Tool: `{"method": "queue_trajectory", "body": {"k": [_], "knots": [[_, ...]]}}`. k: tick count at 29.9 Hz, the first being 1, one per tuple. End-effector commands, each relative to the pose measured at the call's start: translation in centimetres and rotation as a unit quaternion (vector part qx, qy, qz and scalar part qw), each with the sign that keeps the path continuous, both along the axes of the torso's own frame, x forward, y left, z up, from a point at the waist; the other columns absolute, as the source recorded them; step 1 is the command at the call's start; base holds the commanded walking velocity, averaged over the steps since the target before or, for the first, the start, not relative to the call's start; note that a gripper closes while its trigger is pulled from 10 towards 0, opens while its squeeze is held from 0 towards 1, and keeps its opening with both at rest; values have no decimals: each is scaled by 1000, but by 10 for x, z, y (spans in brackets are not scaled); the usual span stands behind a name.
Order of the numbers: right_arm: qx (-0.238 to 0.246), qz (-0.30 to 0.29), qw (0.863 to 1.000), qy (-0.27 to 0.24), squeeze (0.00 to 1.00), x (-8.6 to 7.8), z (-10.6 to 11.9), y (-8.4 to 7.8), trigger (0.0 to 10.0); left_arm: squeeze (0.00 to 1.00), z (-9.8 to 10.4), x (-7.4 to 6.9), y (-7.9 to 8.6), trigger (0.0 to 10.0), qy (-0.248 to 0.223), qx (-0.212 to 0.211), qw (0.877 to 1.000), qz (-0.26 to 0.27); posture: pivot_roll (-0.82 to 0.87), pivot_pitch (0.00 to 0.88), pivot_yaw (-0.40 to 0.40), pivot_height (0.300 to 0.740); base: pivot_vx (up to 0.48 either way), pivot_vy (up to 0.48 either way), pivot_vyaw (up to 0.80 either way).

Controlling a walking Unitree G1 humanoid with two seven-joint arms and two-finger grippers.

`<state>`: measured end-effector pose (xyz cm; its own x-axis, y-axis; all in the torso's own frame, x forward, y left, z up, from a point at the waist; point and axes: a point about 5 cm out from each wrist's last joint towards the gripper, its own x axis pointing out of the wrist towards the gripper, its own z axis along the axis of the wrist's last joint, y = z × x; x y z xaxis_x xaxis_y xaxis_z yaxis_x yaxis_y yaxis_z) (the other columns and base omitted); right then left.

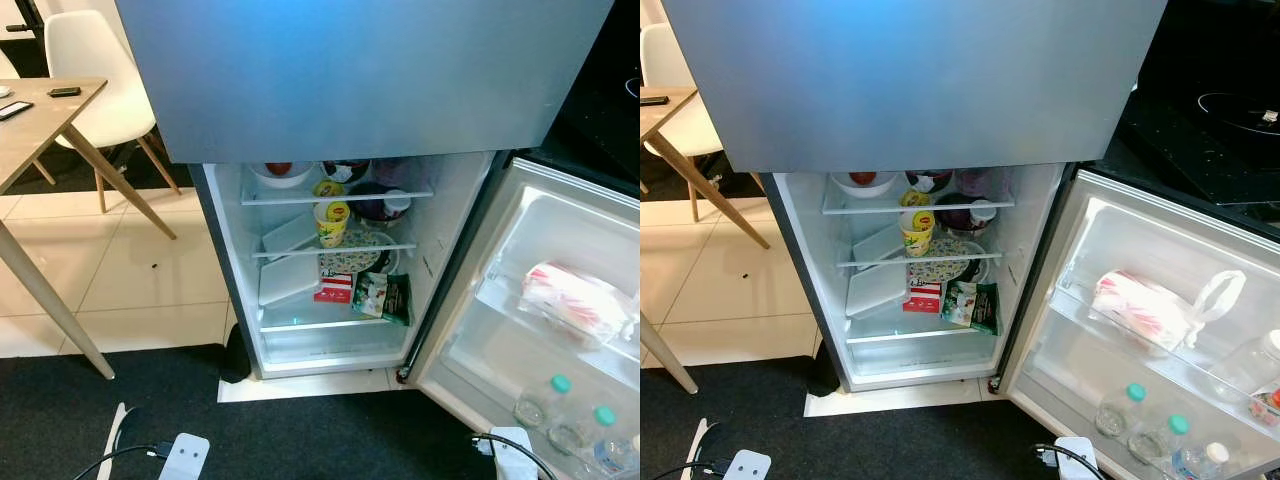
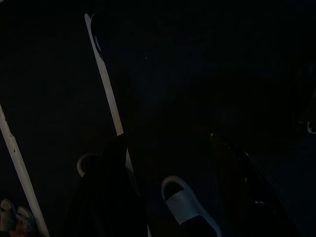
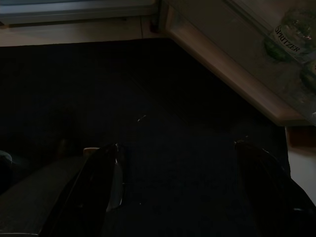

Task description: Restocking fridge

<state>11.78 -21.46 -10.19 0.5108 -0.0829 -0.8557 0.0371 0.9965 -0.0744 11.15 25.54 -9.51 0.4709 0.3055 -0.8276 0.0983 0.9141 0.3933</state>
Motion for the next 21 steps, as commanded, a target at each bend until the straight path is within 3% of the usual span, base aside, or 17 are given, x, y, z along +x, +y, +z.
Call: {"method": "queue_trajectory", "body": {"k": [1, 8, 21], "knots": [[1, -9, 1000, -1, 0, -2, 0, 0, 10000, 0, 0, -2, 2, 10000, 7, 3, 1000, -7, 20, 0, -26, 740, 0, 0, 0], [0, -19, 1000, 2, 0, -5, -1, -3, 10000, 0, 0, -1, 2, 10000, 11, 5, 1000, -17, 14, 6, -26, 740, 0, 0, 0], [-5, -39, 999, 17, 0, -16, -3, -9, 10000, 0, 1, 0, 4, 10000, 12, 6, 1000, -23, 13, 30, -24, 740, 0, -355, 0]]}}
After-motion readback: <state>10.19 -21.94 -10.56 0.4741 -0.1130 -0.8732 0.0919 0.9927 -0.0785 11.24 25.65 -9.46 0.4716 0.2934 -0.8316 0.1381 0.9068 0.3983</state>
